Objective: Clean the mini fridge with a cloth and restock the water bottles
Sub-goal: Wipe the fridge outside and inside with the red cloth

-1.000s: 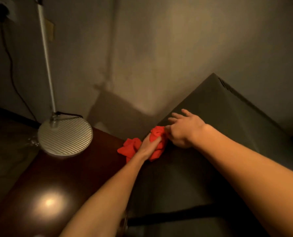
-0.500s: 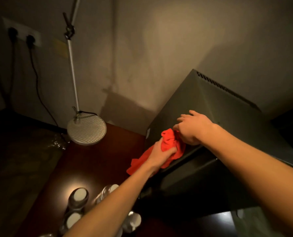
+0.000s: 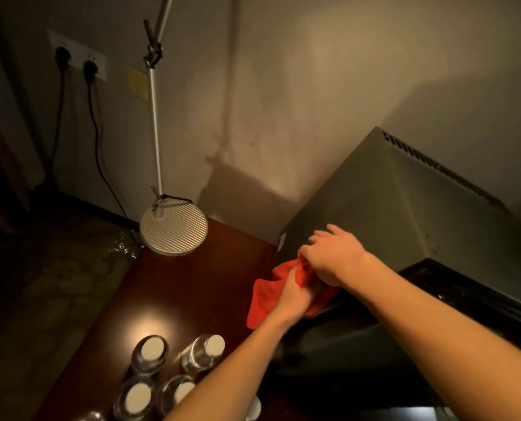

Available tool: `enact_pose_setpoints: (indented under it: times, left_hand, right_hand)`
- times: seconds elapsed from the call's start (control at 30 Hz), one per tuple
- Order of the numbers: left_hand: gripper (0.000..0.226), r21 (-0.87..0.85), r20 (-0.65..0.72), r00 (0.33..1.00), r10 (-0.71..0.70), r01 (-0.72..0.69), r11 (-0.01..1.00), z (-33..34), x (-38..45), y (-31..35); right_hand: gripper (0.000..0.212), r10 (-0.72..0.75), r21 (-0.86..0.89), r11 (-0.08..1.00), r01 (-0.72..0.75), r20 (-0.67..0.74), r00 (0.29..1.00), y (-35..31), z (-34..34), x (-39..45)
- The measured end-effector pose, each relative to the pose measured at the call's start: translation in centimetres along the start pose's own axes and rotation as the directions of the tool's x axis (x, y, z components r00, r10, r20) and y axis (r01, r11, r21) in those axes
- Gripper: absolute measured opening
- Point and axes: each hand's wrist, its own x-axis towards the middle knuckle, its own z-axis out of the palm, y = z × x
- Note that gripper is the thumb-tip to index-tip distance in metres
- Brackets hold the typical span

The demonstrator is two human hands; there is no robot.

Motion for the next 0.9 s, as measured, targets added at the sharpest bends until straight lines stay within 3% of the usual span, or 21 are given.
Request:
enact_pose_setpoints:
  times: [0.17, 0.33, 0.43, 0.6, 0.67, 0.77, 0.9]
  left_hand:
    - [0.023, 0.008, -0.147, 0.977, -0.156, 0.159, 0.987, -1.6, 1.9, -2.1]
    - [0.027, 0.07, -0.144, 0.915, -0.376, 0.388, 0.919, -3.9, 2.9, -5.0]
    - [0.028, 0.216, -0.204, 0.942, -0.266, 0.308, 0.927, -4.9, 3.3, -5.7]
    - [0.042, 0.396, -0.221, 0.929, -0.297, 0.364, 0.843, -4.8, 2.9, -3.3]
    - [0.034, 0.385, -0.172, 0.935, -0.31, 0.354, 0.852, -4.3, 2.4, -1.6]
    - [0.025, 0.299, -0.093, 0.968, -0.234, 0.251, 0.921, -2.9, 2.4, 1.8]
    - [0.025, 0.372, -0.048, 0.988, -0.148, 0.155, 0.915, -0.5, 4.1, 6.1]
  right_hand:
    - [0.047, 0.005, 0.074, 0.997, -0.012, 0.09, 0.996, -2.7, 3.7, 4.0]
    - [0.048, -0.044, 0.091, 0.995, 0.028, 0.175, 0.984, -4.0, 4.9, 6.7]
    - [0.047, -0.064, 0.097, 0.994, 0.049, 0.162, 0.985, -4.1, 5.1, 7.5]
    - [0.046, -0.051, 0.079, 0.996, 0.039, 0.157, 0.986, -3.3, 4.6, 6.4]
    - [0.046, -0.041, 0.089, 0.996, 0.029, 0.138, 0.99, -2.5, 3.4, 5.4]
    - [0.044, 0.003, 0.111, 0.994, -0.008, 0.048, 0.999, -1.0, 1.4, 3.4]
    - [0.033, 0.094, 0.12, 0.99, -0.071, -0.198, 0.976, 1.3, -1.8, -0.6]
